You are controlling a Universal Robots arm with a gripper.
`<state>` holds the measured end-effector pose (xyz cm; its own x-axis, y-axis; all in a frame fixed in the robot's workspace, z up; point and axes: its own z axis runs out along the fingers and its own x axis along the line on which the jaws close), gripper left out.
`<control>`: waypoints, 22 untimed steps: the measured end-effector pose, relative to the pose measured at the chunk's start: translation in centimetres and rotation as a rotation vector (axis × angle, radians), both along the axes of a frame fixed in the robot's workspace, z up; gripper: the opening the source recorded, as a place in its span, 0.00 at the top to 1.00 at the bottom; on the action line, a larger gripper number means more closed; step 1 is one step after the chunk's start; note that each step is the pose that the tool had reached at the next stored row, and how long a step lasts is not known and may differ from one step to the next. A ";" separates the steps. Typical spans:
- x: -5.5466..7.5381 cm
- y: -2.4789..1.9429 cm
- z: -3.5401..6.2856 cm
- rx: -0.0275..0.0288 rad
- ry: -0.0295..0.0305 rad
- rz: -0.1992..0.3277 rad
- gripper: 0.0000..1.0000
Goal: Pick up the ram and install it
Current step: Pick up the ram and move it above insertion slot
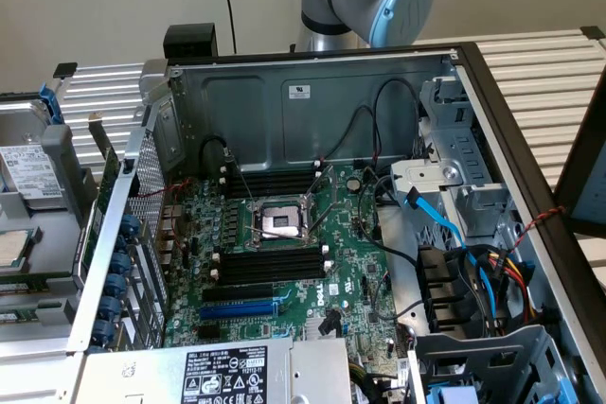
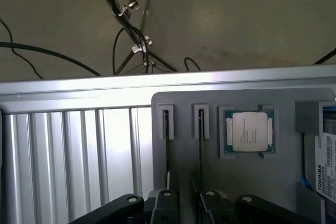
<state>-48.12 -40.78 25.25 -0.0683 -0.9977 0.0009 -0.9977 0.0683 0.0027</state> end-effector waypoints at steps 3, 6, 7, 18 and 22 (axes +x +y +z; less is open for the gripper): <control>0.0 -0.10 -0.55 0.0000 0.0001 0.000 0.77; 0.0 -0.18 -1.10 0.0001 -0.0001 0.000 0.77; 0.0 -0.20 -1.29 0.0000 0.0000 0.000 0.77; 0.0 -0.34 -2.99 -0.0003 0.0001 0.000 0.77; 0.0 -0.44 -3.00 -0.0003 -0.0001 0.000 0.77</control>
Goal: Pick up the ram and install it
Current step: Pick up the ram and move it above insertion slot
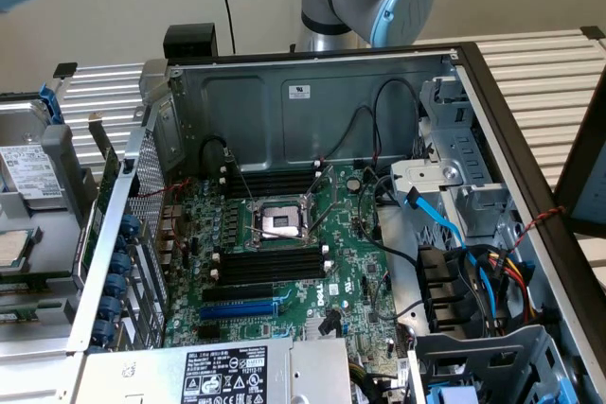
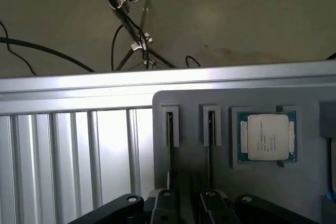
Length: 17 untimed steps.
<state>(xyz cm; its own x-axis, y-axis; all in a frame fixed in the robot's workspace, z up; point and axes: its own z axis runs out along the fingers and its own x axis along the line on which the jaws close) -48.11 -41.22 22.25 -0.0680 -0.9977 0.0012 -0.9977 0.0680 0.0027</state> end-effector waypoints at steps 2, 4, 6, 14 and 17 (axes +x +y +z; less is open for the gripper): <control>0.0 -0.14 0.00 -0.0001 0.0000 0.000 0.77; 0.0 -0.34 0.00 -0.0001 0.0001 0.000 0.77; 0.0 -0.56 0.00 -0.0001 0.0002 0.000 0.77; 0.0 -0.77 -0.03 0.0000 0.0000 0.000 0.77; 0.0 -0.77 -0.03 0.0000 0.0001 0.000 0.77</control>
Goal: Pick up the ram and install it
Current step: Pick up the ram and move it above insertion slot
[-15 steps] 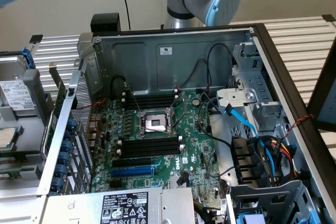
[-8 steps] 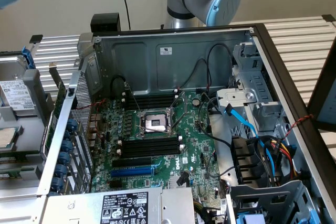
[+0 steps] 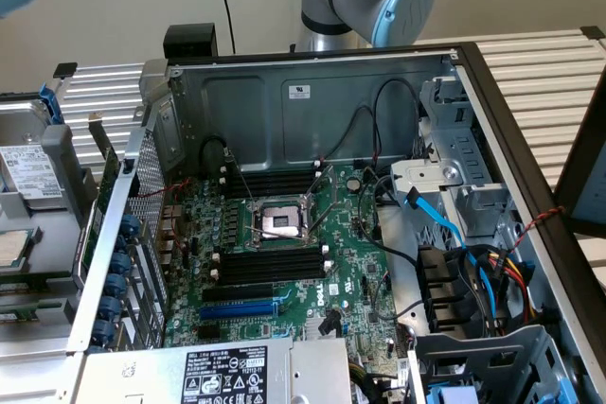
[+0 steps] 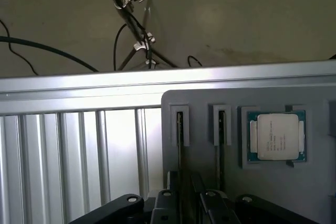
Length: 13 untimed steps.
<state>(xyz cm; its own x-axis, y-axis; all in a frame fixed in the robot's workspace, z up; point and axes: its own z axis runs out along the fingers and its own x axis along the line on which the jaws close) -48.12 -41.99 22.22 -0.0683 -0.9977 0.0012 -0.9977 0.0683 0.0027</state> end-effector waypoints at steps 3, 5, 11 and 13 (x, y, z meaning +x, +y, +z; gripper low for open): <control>0.1 -0.03 -0.01 0.0000 -0.0001 0.000 0.77; 0.2 -0.04 -0.01 0.0000 0.0000 0.000 0.77; 0.4 -0.03 -0.02 0.0000 -0.0001 0.000 0.77; 0.4 -0.04 -0.14 0.0000 -0.0016 0.000 0.77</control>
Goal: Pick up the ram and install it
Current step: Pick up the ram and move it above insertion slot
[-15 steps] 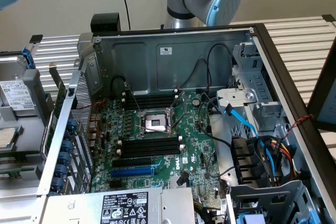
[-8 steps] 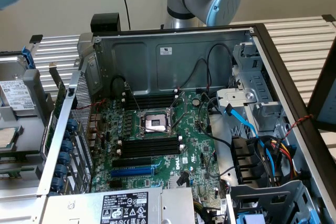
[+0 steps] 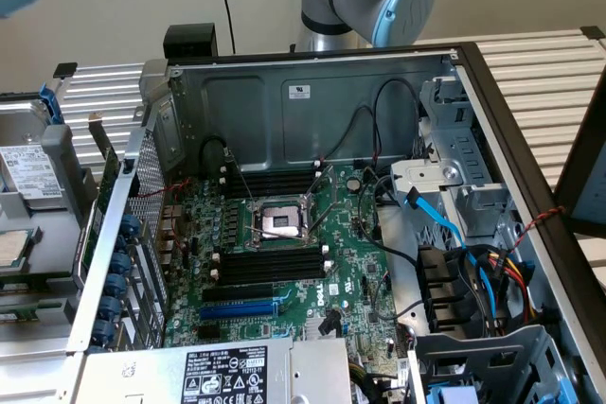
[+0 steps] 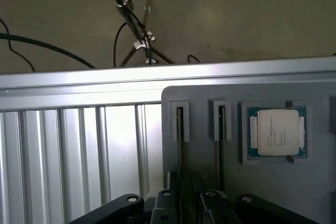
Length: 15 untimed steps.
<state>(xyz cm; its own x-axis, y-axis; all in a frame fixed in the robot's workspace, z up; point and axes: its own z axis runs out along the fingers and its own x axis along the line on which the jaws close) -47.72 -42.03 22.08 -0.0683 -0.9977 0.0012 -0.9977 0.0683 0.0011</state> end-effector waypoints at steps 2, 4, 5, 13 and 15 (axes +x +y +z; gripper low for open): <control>0.0 0.00 -0.19 0.0000 -0.0010 0.000 0.77; 0.0 0.00 -0.33 -0.0001 -0.0018 0.000 0.77; 0.0 0.00 -0.40 -0.0001 -0.0019 0.000 0.77; 0.0 0.00 -1.07 -0.0001 -0.0032 0.000 0.77; 0.0 0.00 -1.20 -0.0001 -0.0032 0.000 0.77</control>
